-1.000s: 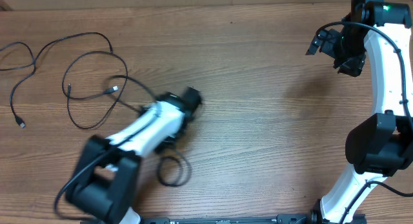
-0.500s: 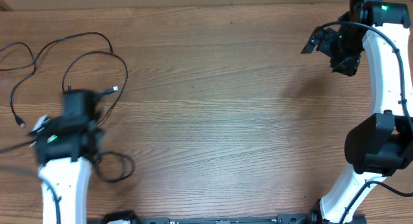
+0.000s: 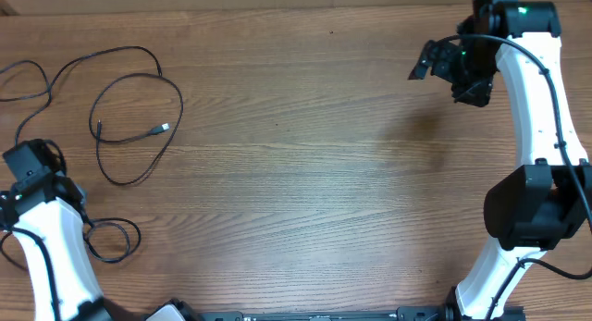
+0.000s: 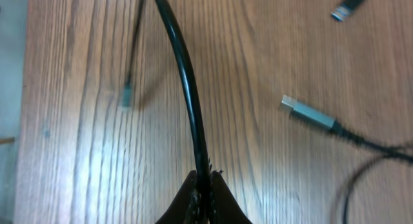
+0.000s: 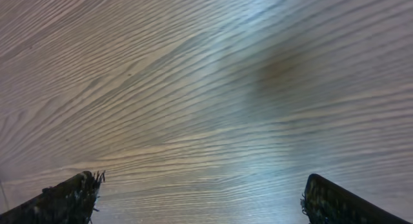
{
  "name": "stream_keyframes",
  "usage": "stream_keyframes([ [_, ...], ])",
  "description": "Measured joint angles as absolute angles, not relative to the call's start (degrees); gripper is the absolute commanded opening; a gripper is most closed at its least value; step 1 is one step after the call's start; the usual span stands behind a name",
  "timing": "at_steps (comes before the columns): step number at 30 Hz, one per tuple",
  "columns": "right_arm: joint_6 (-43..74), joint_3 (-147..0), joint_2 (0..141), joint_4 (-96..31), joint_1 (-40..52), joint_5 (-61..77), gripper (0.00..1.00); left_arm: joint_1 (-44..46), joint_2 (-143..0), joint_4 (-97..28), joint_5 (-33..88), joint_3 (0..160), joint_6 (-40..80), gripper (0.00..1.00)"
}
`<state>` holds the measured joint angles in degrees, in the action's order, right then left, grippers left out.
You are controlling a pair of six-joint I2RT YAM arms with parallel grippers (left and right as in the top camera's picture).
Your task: Untangle cables
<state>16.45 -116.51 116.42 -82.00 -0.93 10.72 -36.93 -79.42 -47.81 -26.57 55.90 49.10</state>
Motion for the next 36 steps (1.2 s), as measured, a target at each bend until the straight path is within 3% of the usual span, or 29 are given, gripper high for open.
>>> stream_keyframes([
  [1, 16.4, -116.5, 116.4, -81.7, -0.3, 10.7, 1.0, -37.8, -80.9, -47.3, -26.1, 55.9, 49.1, 0.06],
  [2, 16.4, -116.5, 116.4, -81.5, 0.2, 10.7, 1.0, -38.4, -82.1, -47.0, -25.6, 55.9, 49.1, 0.21],
  [5, 16.4, -116.5, 116.4, -81.0, 1.7, 10.7, 1.0, -39.7, -85.2, -46.2, -24.2, 55.8, 48.9, 0.96],
  [6, 16.4, -116.5, 116.4, -80.9, 2.0, 10.6, 1.0, -39.8, -85.8, -45.5, -23.9, 55.7, 48.9, 1.0],
  [12, 16.4, -116.5, 116.2, -81.1, 2.1, 6.7, 1.0, -39.8, -86.7, -44.9, -20.9, 59.5, 44.0, 1.0],
  [22, 15.5, -117.3, 104.1, -75.6, -1.6, 1.9, 1.0, -39.7, -85.4, -59.7, -2.8, 93.8, 35.4, 1.0],
  [36, 12.5, -119.0, 72.2, -78.3, -1.8, 0.9, 1.0, -39.4, -56.6, -63.3, 7.7, 96.8, 31.3, 1.0],
])
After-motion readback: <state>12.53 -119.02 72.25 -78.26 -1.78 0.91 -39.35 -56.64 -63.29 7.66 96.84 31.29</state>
